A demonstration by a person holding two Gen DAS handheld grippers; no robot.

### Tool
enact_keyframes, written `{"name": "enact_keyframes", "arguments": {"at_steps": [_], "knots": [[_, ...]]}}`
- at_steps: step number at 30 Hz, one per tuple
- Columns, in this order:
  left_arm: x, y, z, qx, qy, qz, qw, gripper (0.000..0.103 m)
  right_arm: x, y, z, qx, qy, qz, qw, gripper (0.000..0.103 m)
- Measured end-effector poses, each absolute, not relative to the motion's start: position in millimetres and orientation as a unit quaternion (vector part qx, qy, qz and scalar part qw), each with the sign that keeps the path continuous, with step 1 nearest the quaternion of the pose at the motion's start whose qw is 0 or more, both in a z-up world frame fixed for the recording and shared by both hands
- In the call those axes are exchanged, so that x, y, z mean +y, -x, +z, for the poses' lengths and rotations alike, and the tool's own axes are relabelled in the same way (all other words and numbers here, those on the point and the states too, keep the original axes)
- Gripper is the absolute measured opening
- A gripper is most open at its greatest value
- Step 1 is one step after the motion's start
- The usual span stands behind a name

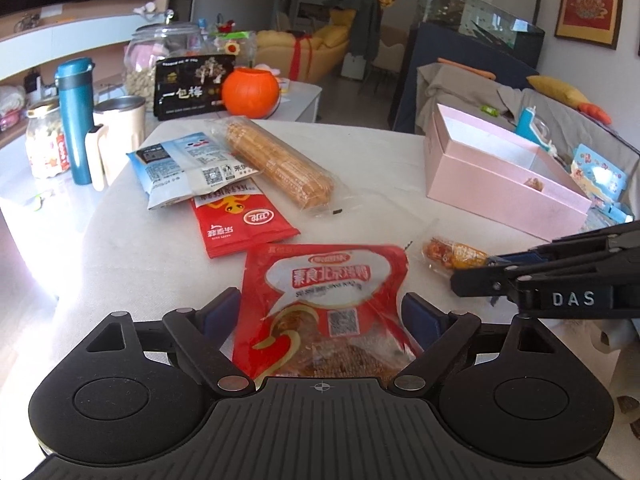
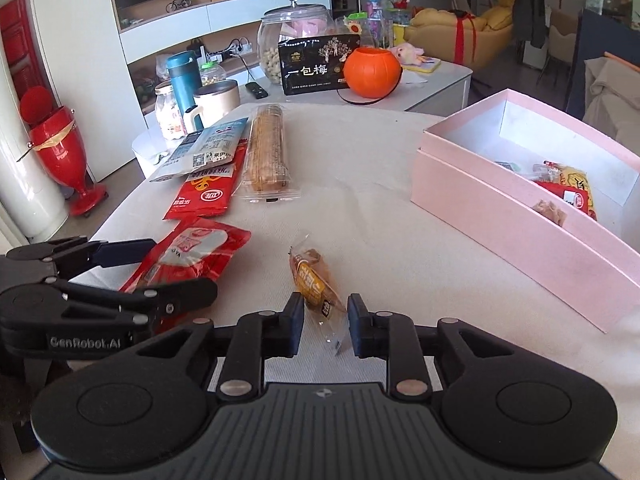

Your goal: Organize snacks

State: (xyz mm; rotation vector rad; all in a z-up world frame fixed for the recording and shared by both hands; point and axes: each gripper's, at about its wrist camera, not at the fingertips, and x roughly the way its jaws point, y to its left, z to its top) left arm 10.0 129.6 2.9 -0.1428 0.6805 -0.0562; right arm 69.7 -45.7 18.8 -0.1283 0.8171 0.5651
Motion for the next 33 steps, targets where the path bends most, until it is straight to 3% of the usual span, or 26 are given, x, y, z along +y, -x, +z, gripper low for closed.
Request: {"name": "enact_keyframes", "arguments": {"at_steps": [2,5,7,8,9,10,11,12,17,20,21,22,23,24,27,33], "knots": [[125.3,-11.2,2.8,0.338,0.055,-0.024,0.939,0.091,-41.5,-80.2,14.9,0.405,0.052,0.275,0.87,0.032],[117.4,-12.9,2.1,0.345,0.03,-0.017,0.938,0.091,-38.7,-89.8,15.8,0.41,0.036,0.287,0.865,0.055],[113.3,-13.9,1.7,0.349,0.016,-0.014,0.937,0.092,-35.1,-93.8,17.8,0.404,0.035,0.283,0.869,0.058],[112.3,-13.9,1.3,0.35,0.012,-0.013,0.937,0.092,-31.4,-95.8,17.6,0.402,0.042,0.281,0.87,0.057],[113.0,-14.1,0.9,0.35,0.01,-0.013,0.937,0.092,-28.3,-97.1,17.0,0.404,0.05,0.278,0.87,0.051],[113.5,-13.7,0.8,0.349,0.011,-0.014,0.937,0.092,-24.8,-97.7,15.7,0.409,0.064,0.276,0.867,0.044],[114.8,-13.3,0.9,0.348,0.014,-0.016,0.937,0.092,-22.3,-96.1,14.9,0.41,0.081,0.276,0.865,0.028],[117.2,-13.2,1.2,0.347,0.02,-0.019,0.938,0.092,-21.9,-92.6,15.4,0.406,0.095,0.276,0.866,0.023],[127.1,-16.9,3.7,0.347,0.052,-0.032,0.936,0.093,-52.4,-69.4,33.0,0.412,0.105,0.281,0.861,0.022],[124.0,-19.5,12.4,0.353,0.036,-0.031,0.934,0.074,-80.7,-52.7,51.2,0.398,0.116,0.262,0.871,0.022],[121.7,-16.4,18.9,0.346,0.038,-0.045,0.936,0.05,-88.3,-47.1,57.2,0.39,0.12,0.256,0.876,0.022],[117.1,-12.2,26.9,0.338,0.037,-0.059,0.939,0.045,-99.4,-40.9,65.7,0.382,0.122,0.25,0.882,0.022],[110.9,-7.3,35.9,0.324,0.024,-0.061,0.944,0.034,-108.1,-36.5,72.3,0.377,0.119,0.246,0.885,0.022],[101.8,-2.6,46.2,0.306,0.0,-0.064,0.95,0.01,-119.1,-32.5,81.0,0.374,0.112,0.244,0.888,0.022],[89.9,-0.3,64.7,0.294,-0.011,-0.093,0.951,0.016,-145.8,-27.2,101.5,0.368,0.093,0.236,0.894,0.022],[95.5,-6.7,62.8,0.313,-0.004,-0.087,0.946,0.019,-174.8,-19.0,107.3,0.357,0.07,0.213,0.907,0.022]]}}
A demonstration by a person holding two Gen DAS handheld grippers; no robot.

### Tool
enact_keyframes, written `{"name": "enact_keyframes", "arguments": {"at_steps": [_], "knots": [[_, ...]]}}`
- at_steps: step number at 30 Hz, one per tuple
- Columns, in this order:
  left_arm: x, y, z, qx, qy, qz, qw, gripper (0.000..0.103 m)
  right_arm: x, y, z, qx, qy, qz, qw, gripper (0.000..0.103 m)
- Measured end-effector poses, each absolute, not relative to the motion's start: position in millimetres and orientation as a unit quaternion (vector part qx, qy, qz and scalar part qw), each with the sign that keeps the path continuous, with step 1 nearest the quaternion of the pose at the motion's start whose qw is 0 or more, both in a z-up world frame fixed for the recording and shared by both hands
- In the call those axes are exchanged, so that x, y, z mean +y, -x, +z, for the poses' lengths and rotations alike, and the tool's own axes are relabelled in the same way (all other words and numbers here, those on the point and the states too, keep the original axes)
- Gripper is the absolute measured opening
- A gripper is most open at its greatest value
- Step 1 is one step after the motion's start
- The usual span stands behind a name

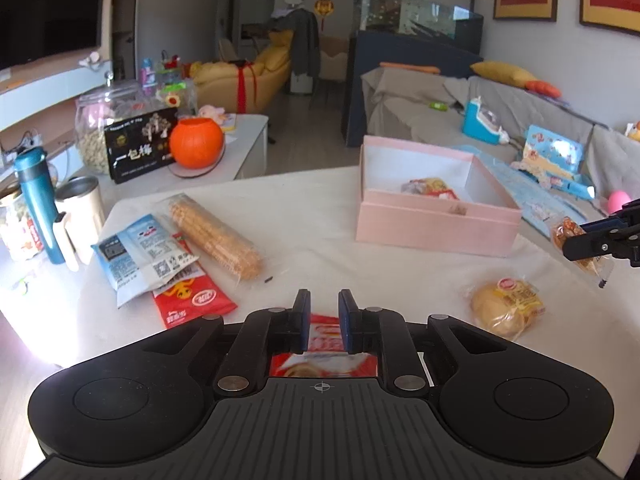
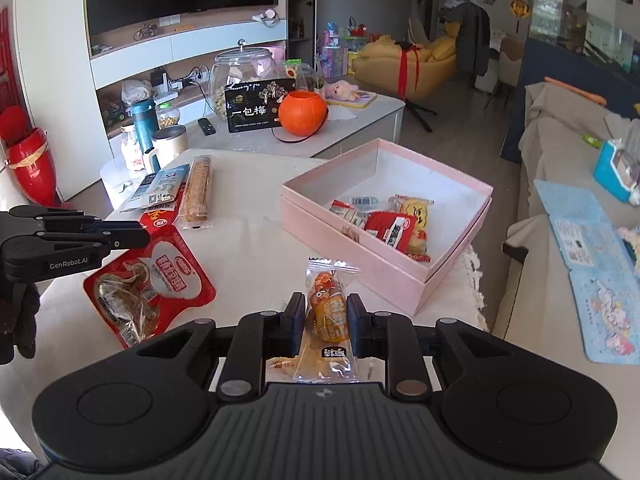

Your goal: Organize snacks

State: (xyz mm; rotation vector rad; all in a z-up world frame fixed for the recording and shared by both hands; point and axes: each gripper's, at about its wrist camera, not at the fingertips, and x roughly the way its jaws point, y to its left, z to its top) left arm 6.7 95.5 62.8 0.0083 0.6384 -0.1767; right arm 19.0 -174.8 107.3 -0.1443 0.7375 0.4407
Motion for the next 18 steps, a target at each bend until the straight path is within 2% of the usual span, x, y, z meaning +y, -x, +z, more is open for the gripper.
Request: {"name": "enact_keyframes", "arguments": {"at_steps": [8,10,11,13,15,18], "knots": [[73.1,-7.6,33.4,0.374,-0.111,-0.094,0.916,0.026,-127.7,-17.8,50.3,0.399,0.04,0.268,0.876,0.022],[65.2,-5.0,29.4,0.371,-0.142,-0.109,0.911,0.043,-112.9,-14.0,37.6,0.395,0.043,0.277,0.875,0.022],[61.7,-3.8,28.1,0.373,-0.155,-0.116,0.907,0.048,-107.8,-12.5,32.2,0.391,0.048,0.275,0.877,0.022],[56.1,-3.6,25.3,0.382,-0.175,-0.14,0.897,0.068,-100.1,-10.3,20.1,0.385,0.062,0.259,0.884,0.022],[55.3,-5.4,23.8,0.387,-0.175,-0.155,0.892,0.076,-100.0,-8.6,10.5,0.383,0.06,0.249,0.887,0.025],[59.0,-12.3,22.9,0.389,-0.178,-0.148,0.892,0.076,-104.7,-1.2,5.9,0.358,0.061,0.251,0.897,0.028]]}}
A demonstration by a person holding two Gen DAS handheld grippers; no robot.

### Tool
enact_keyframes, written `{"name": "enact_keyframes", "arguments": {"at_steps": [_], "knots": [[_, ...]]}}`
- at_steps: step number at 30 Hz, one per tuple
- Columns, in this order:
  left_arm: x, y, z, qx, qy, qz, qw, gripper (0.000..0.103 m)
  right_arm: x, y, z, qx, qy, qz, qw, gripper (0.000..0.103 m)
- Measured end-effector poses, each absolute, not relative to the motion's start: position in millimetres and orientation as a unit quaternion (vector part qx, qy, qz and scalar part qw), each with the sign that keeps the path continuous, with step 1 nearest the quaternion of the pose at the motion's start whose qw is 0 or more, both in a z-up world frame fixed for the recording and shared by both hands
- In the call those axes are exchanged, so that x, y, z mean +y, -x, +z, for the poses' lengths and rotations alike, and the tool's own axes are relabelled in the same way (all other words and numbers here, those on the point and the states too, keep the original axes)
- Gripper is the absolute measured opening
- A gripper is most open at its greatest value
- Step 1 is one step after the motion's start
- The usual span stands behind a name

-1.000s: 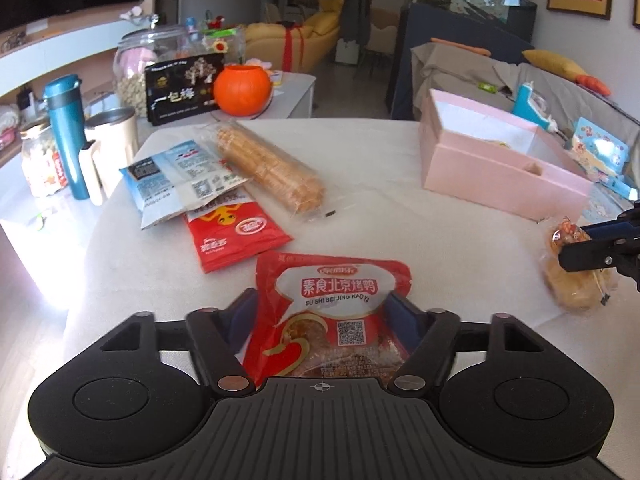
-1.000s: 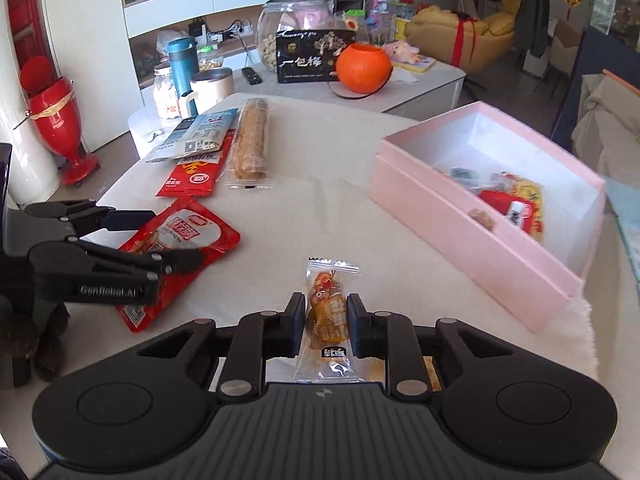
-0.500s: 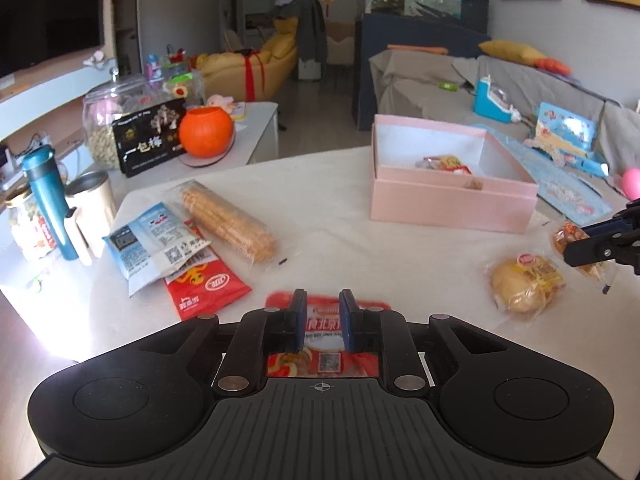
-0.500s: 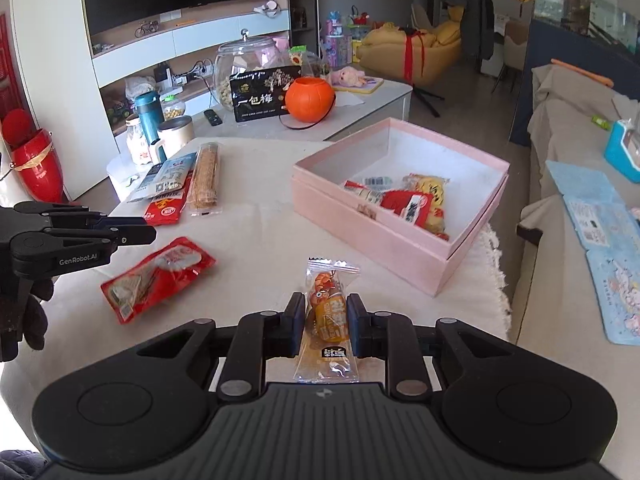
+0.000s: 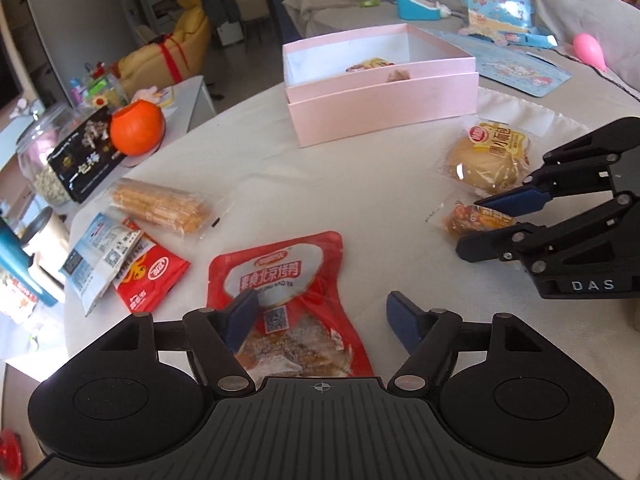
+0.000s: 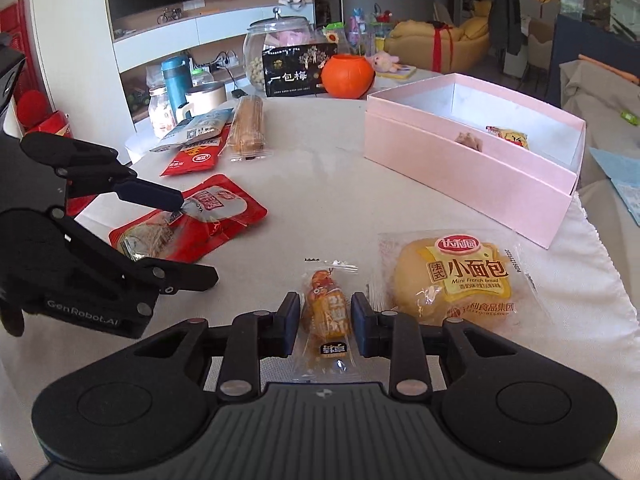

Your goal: Organize snacks

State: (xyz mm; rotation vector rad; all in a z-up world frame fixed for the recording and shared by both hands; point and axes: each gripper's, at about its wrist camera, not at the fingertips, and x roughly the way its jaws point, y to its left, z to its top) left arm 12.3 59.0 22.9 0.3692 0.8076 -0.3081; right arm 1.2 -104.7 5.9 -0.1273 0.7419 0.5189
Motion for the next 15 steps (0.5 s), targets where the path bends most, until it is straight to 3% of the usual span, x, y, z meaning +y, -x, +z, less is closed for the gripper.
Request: {"name": "enact_keyframes", "arguments": {"at_steps": [4,12,15], "knots": [[70.3,-24.7,19.0,0.395,-0.186,-0.115,0.892,0.077,-109.3,4.4,1.8,0.34,0.057,0.259,0.902,0.033],[96.0,-46.3,17.3,0.42,-0.099,-0.136,0.892,0.077,-108.9,3.8,0.4,0.34,0.052,0.269,0.9,0.057],[98.5,-44.7,16.4,0.419,-0.094,-0.164,0.888,0.083,-108.0,5.5,0.5,0.34,0.057,0.266,0.9,0.063]]}}
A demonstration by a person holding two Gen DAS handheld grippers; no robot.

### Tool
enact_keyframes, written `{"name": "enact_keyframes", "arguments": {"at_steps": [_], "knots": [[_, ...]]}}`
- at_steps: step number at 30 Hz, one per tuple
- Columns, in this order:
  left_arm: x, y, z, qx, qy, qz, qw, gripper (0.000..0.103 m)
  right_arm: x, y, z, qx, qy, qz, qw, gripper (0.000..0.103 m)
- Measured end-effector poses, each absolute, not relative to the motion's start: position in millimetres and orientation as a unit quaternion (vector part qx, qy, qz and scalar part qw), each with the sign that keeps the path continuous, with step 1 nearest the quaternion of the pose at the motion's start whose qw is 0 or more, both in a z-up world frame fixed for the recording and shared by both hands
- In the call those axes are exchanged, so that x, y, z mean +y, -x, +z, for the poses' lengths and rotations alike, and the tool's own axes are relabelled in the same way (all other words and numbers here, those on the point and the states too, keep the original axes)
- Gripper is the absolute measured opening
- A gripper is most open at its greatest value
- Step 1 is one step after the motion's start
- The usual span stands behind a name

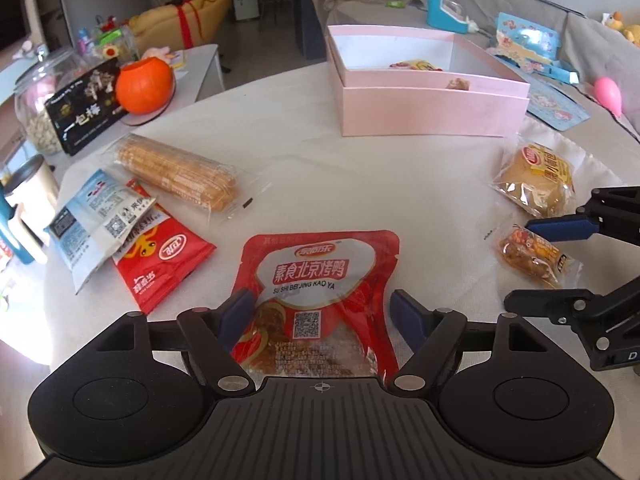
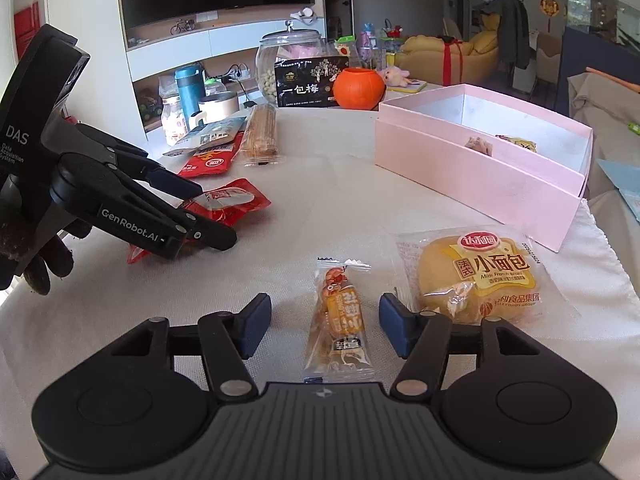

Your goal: Organize snacks

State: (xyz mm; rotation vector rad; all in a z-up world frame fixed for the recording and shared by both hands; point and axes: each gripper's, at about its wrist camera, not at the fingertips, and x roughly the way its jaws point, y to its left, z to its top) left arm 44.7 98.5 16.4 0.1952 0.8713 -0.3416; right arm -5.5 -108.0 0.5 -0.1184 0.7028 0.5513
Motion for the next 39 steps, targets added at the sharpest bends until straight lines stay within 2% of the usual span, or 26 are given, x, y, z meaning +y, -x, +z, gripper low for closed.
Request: {"name": "enact_keyframes", "arguments": {"at_steps": [11,13,16,24,29,37,39], "knots": [[112.1,-59.9,14.2,0.422,-0.091,-0.167,0.886,0.087,-109.6,3.6,0.5,0.342,0.057,0.261,0.901,0.069],[115.8,-64.2,12.9,0.425,-0.085,-0.171,0.885,0.092,-110.1,3.6,0.7,0.342,0.056,0.262,0.9,0.07],[120.2,-66.8,9.8,0.417,-0.084,-0.181,0.887,0.095,-110.5,3.8,0.7,0.343,0.055,0.263,0.9,0.071],[119.0,-74.2,9.0,0.419,-0.076,-0.187,0.885,0.095,-107.9,4.5,0.7,0.343,0.061,0.263,0.9,0.073],[109.4,-66.4,12.0,0.422,-0.059,-0.149,0.892,0.091,-107.7,5.8,1.5,0.344,0.063,0.263,0.899,0.074],[92.0,0.3,13.1,0.402,-0.063,-0.155,0.9,0.087,-114.7,0.8,6.7,0.365,0.079,0.282,0.883,0.074],[87.1,6.3,13.5,0.397,-0.071,-0.149,0.903,0.086,-109.2,-1.5,9.6,0.374,0.094,0.277,0.88,0.068]]}}
